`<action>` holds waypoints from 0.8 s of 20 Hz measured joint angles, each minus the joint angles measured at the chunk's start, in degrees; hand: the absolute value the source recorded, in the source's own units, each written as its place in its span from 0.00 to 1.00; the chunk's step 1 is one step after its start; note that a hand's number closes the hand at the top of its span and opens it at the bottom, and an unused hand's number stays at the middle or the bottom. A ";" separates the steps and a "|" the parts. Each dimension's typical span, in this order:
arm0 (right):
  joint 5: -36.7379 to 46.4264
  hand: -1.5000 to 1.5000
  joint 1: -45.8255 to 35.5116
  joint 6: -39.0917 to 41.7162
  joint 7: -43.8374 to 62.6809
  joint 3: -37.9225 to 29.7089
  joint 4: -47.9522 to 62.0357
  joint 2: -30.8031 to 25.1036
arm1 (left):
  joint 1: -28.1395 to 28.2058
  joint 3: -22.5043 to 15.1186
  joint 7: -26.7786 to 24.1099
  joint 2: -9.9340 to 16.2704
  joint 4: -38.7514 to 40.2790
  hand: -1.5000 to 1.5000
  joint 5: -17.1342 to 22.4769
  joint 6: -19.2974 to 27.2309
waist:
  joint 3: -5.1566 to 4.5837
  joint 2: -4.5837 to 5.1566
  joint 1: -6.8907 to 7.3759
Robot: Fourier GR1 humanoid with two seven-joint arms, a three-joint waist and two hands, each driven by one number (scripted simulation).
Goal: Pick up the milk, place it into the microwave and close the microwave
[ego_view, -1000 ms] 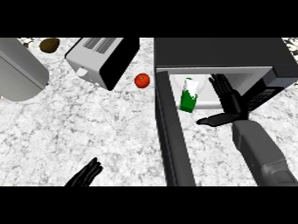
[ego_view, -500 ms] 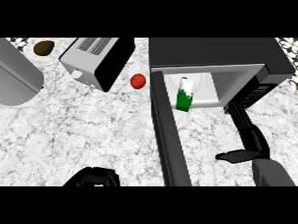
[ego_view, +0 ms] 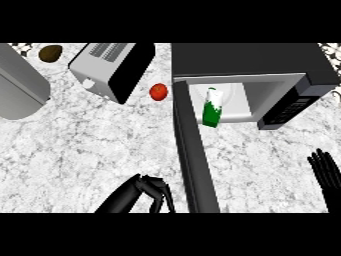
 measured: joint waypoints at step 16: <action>-15.48 0.00 17.64 9.08 6.41 -1.61 -24.66 -8.36 | -15.78 -22.99 -3.01 0.18 19.59 1.00 9.32 22.73 | 0.05 0.41 -0.70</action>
